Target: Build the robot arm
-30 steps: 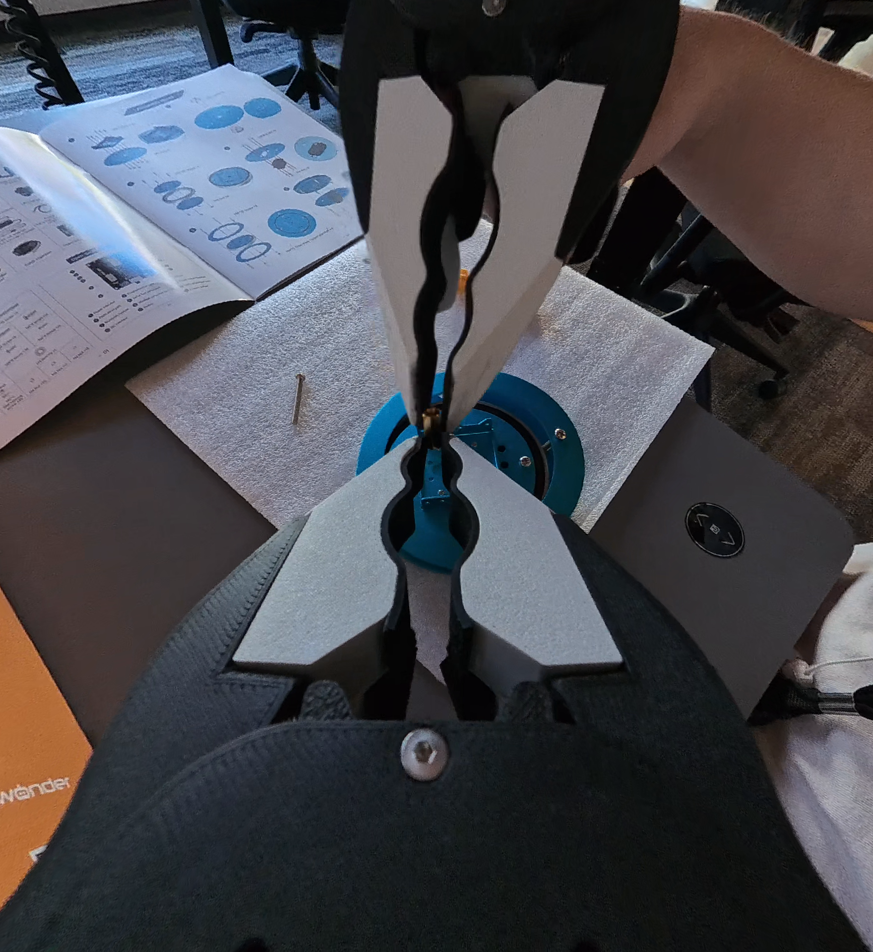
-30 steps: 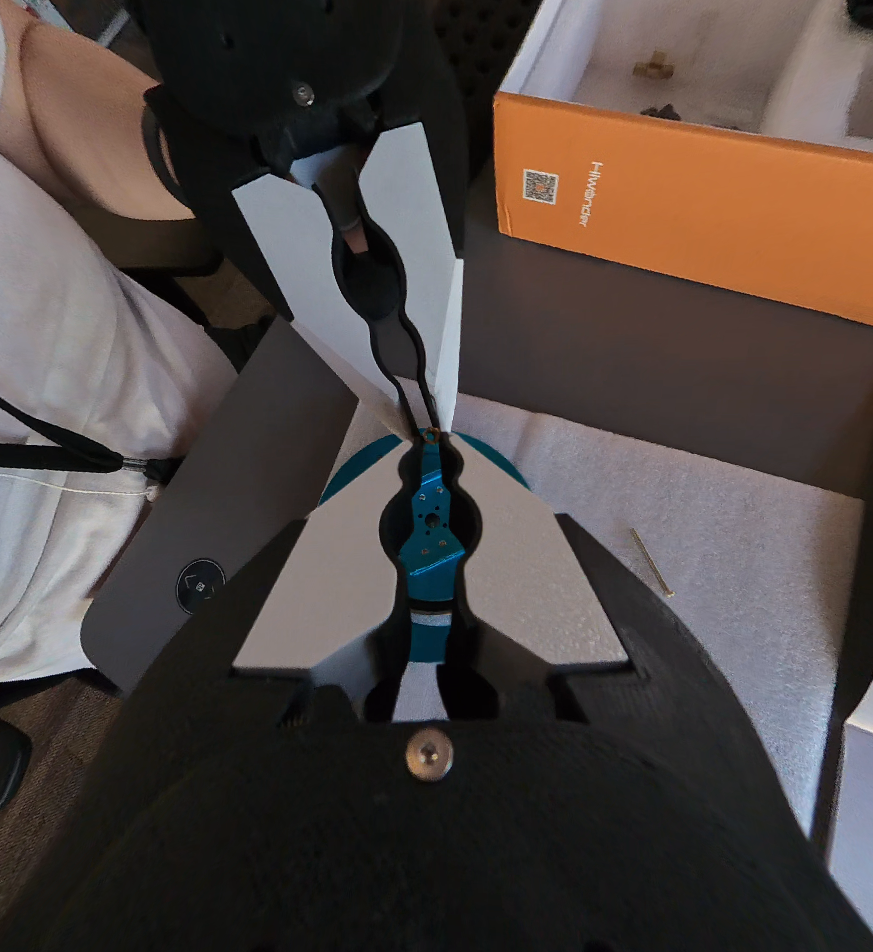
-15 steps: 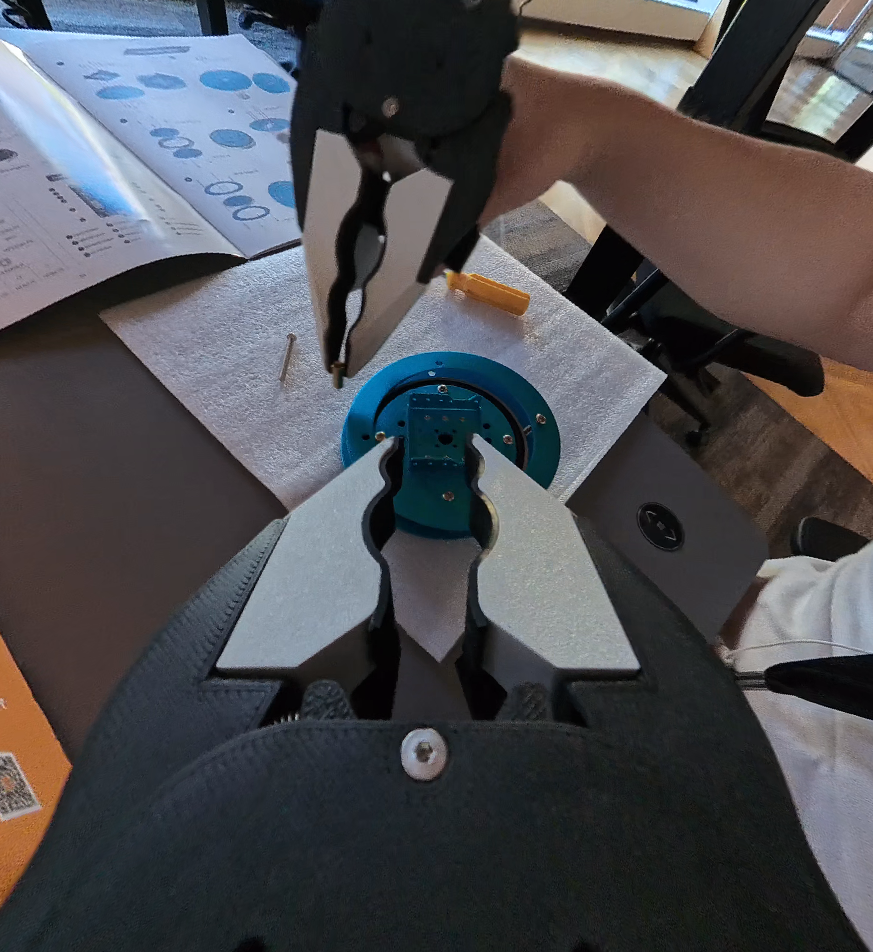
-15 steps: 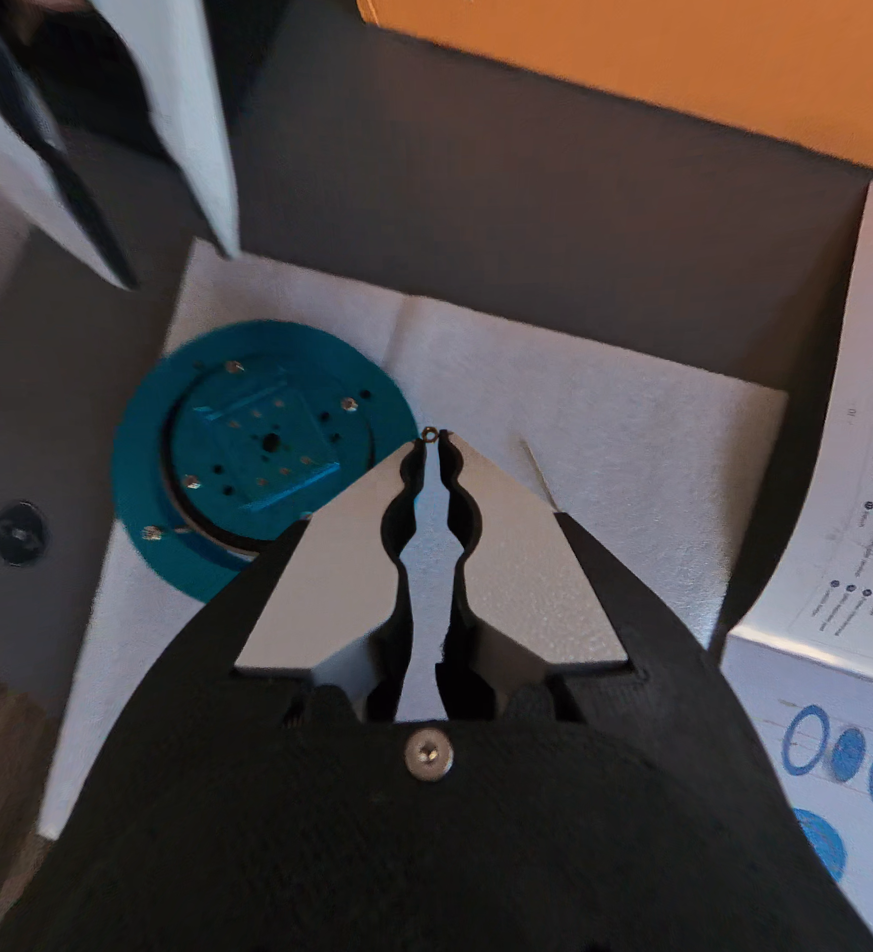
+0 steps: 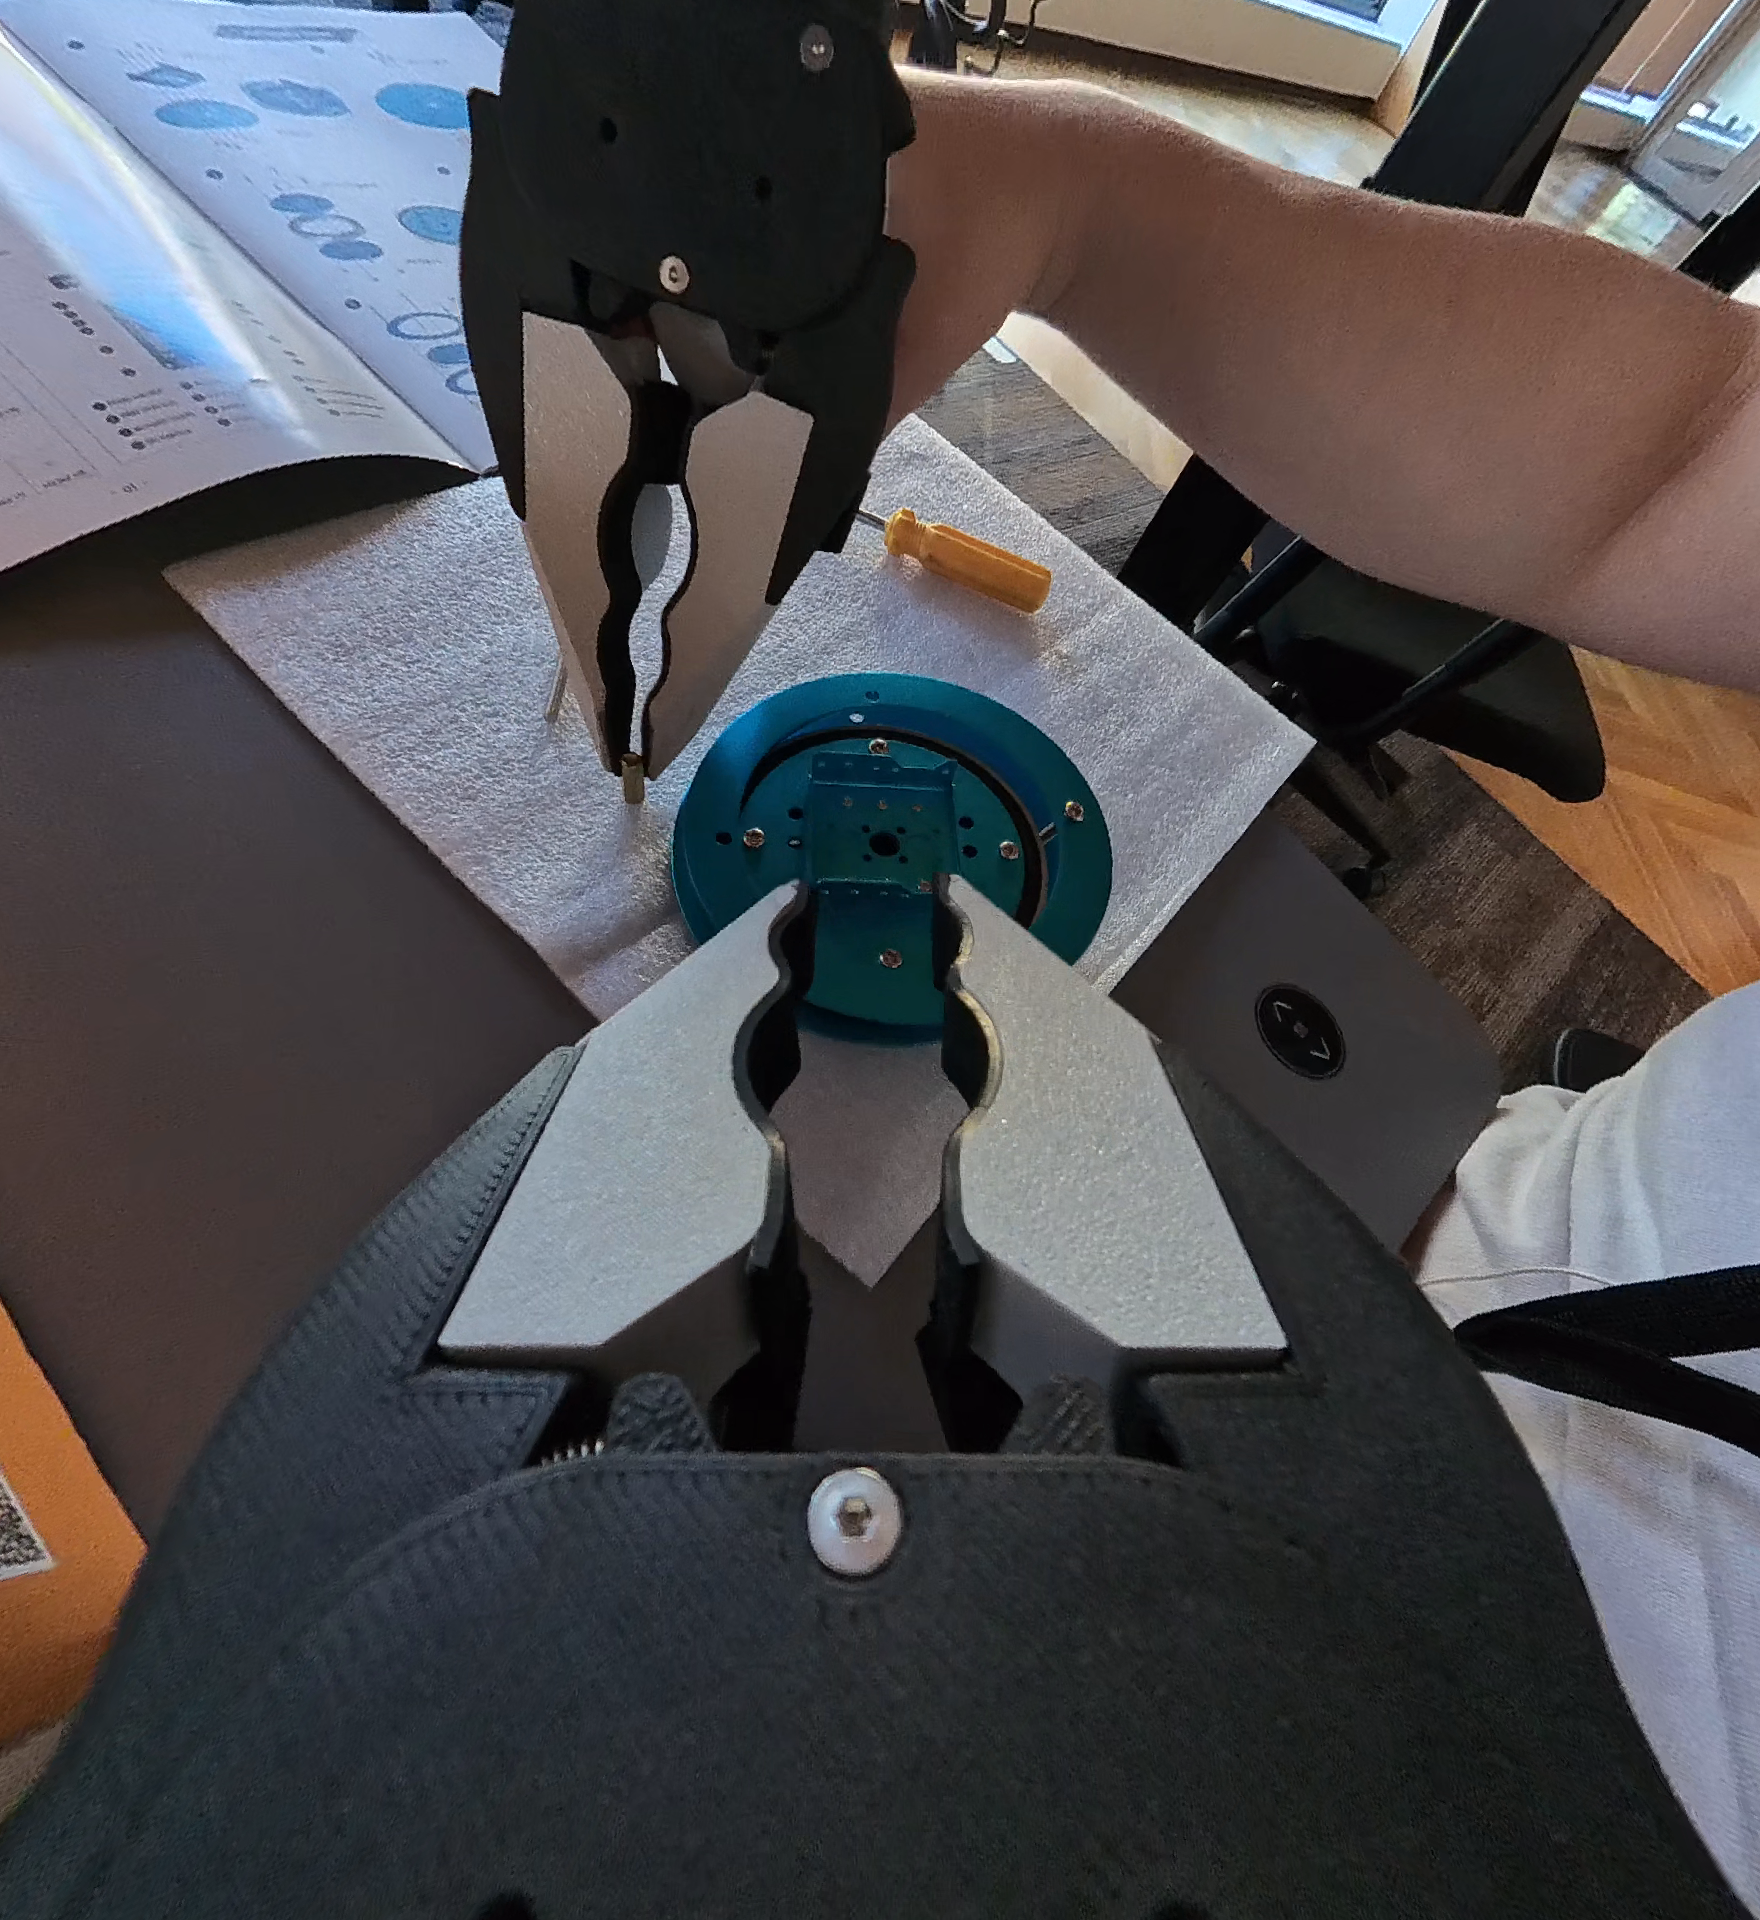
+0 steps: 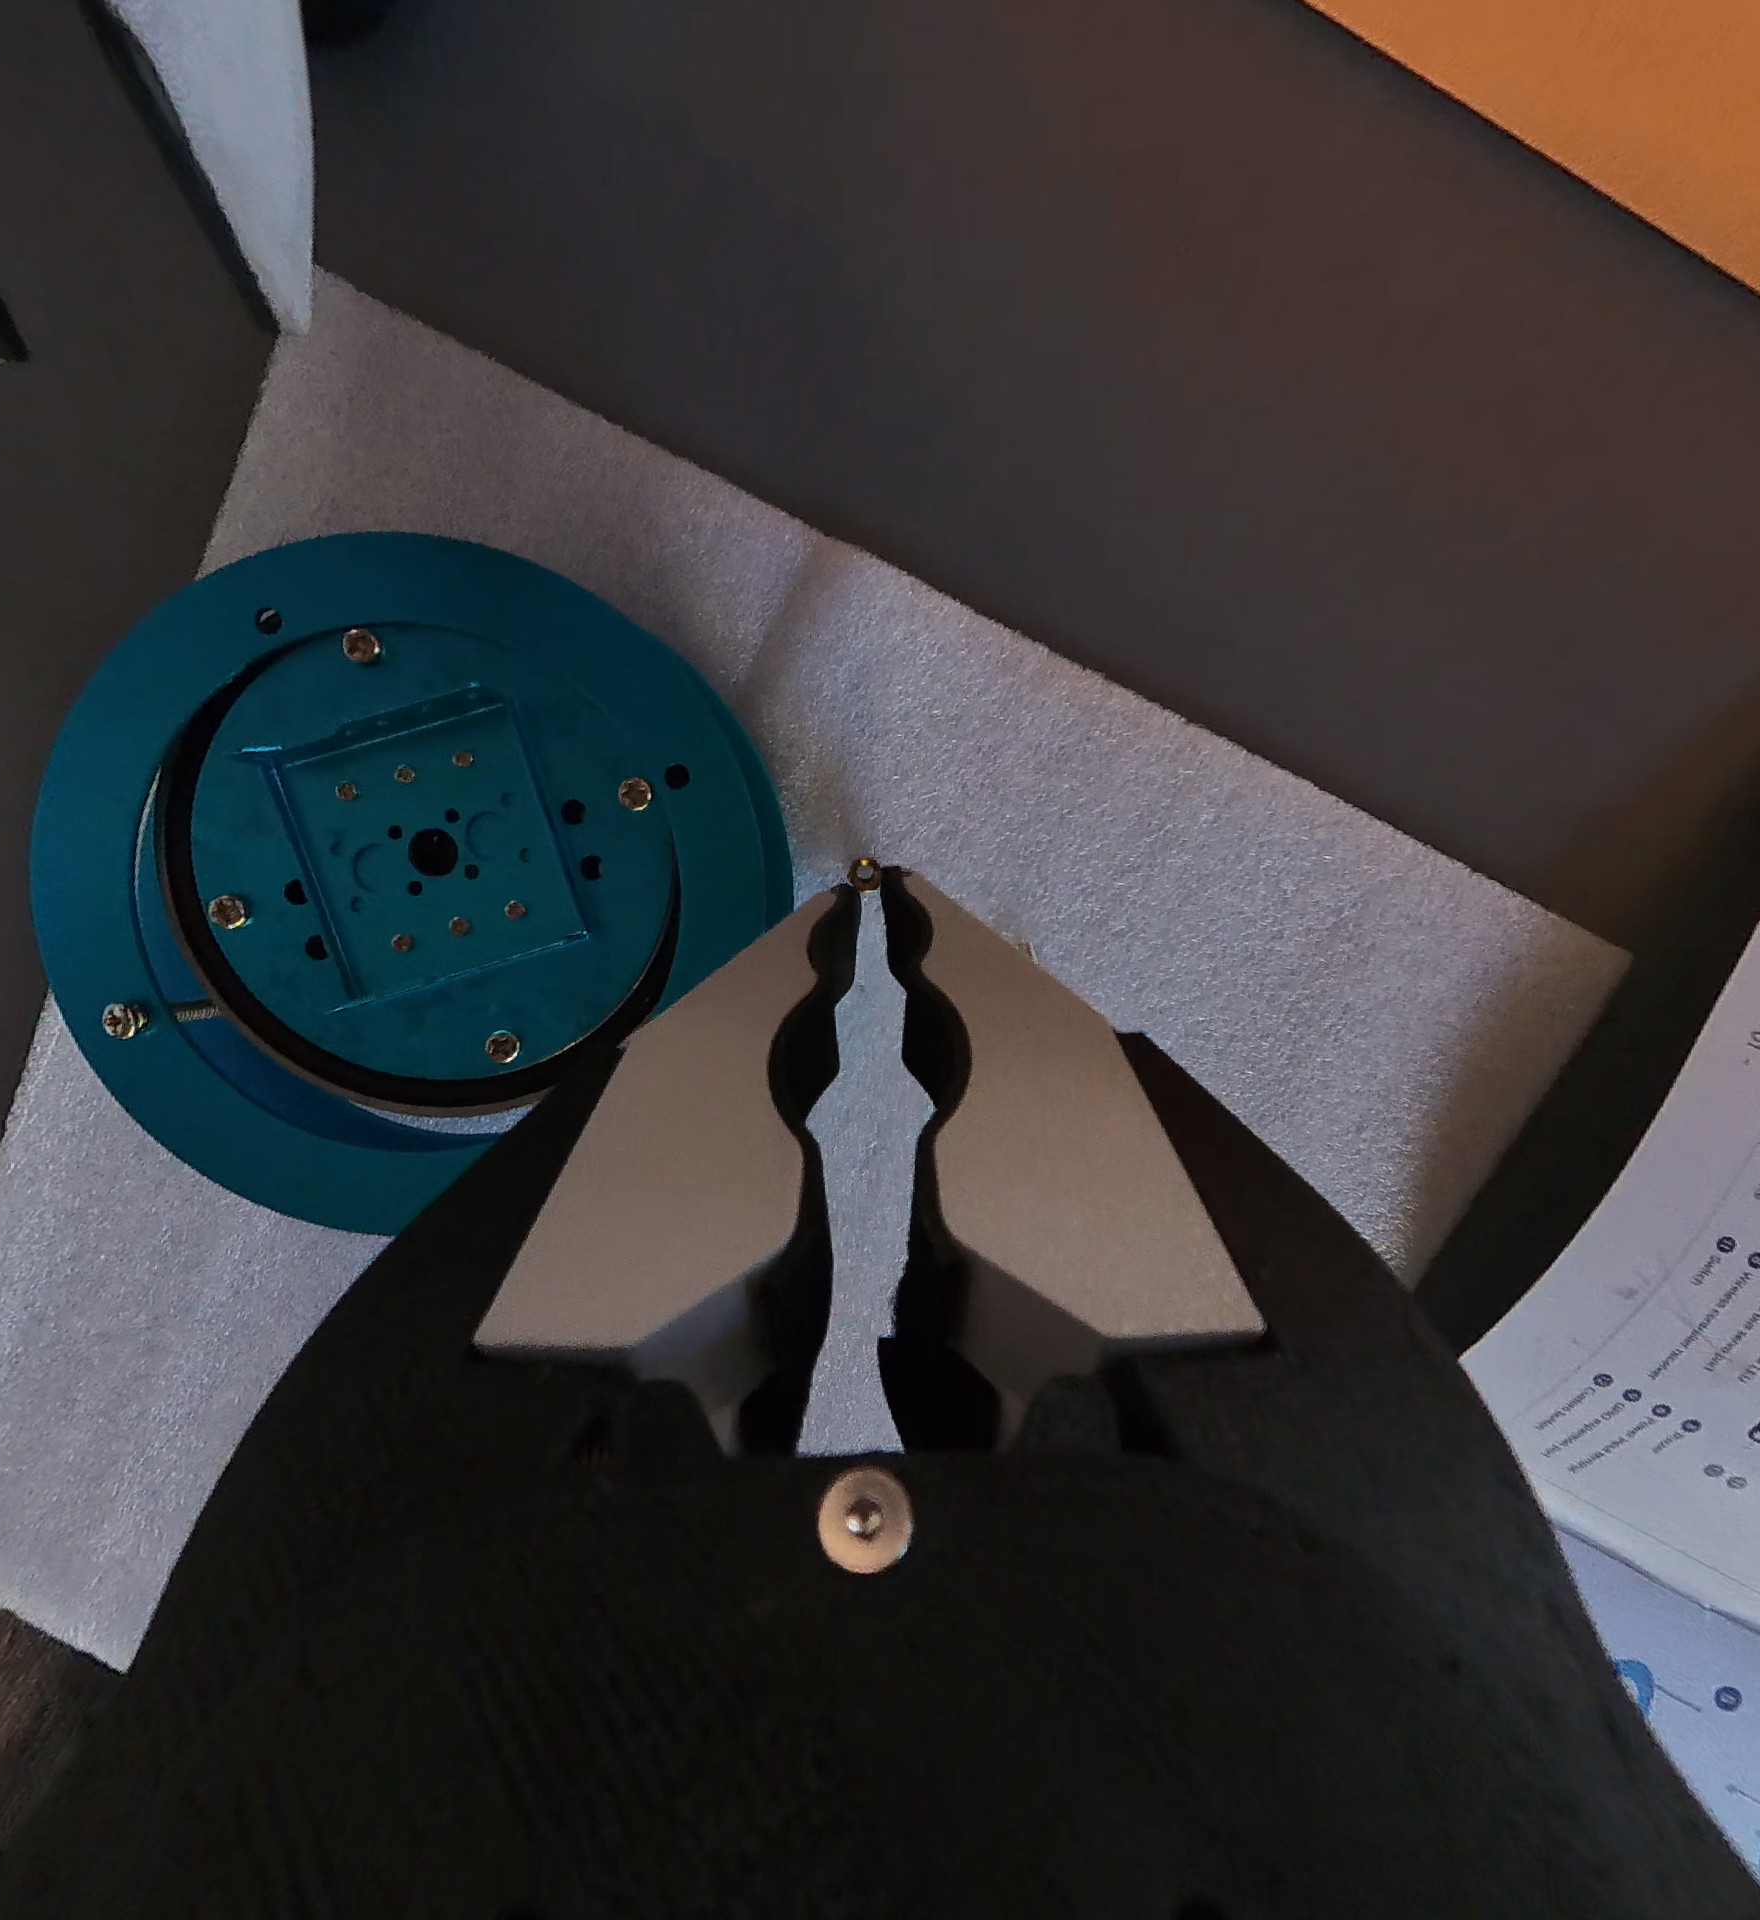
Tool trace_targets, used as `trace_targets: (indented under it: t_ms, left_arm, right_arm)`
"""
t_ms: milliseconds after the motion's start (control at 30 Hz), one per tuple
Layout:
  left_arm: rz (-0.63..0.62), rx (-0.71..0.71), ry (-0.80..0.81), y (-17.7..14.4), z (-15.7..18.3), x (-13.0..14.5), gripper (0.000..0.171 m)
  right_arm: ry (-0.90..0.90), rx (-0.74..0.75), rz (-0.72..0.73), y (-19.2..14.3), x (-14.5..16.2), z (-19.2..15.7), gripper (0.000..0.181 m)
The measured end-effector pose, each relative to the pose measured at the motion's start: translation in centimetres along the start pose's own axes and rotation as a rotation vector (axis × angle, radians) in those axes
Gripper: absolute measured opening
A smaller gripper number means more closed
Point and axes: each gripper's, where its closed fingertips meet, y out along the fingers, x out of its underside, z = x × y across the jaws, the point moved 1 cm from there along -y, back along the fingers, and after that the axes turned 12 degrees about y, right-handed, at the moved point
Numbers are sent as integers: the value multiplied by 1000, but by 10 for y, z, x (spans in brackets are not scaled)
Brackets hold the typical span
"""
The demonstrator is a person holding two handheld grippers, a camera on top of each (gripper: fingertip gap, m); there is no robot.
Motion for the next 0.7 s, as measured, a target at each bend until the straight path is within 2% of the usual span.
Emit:
trace_targets:
  t_ms: [233, 367, 500, 600, 700]
  left_arm:
    - [24, 38, -74, 0, -4, -1, 25]
    - [-19, 17, -134, -2, -8, 10, 26]
    - [-93, 27, -240, 2, -3, 28, 27]
    - [-138, 34, -308, 9, -2, 40, 28]
    - [-138, 44, -376, 15, -4, 43, 27]
  right_arm:
    - [15, -5, 1, -1, 2, 1, 8]
    - [62, 36, 34, -14, 5, 5, 10]
    - [245, -47, 143, -30, 17, -5, 19]
    - [412, -135, 173, -33, 30, -12, 19]
    - [483, -169, 186, -32, 41, -13, 16]
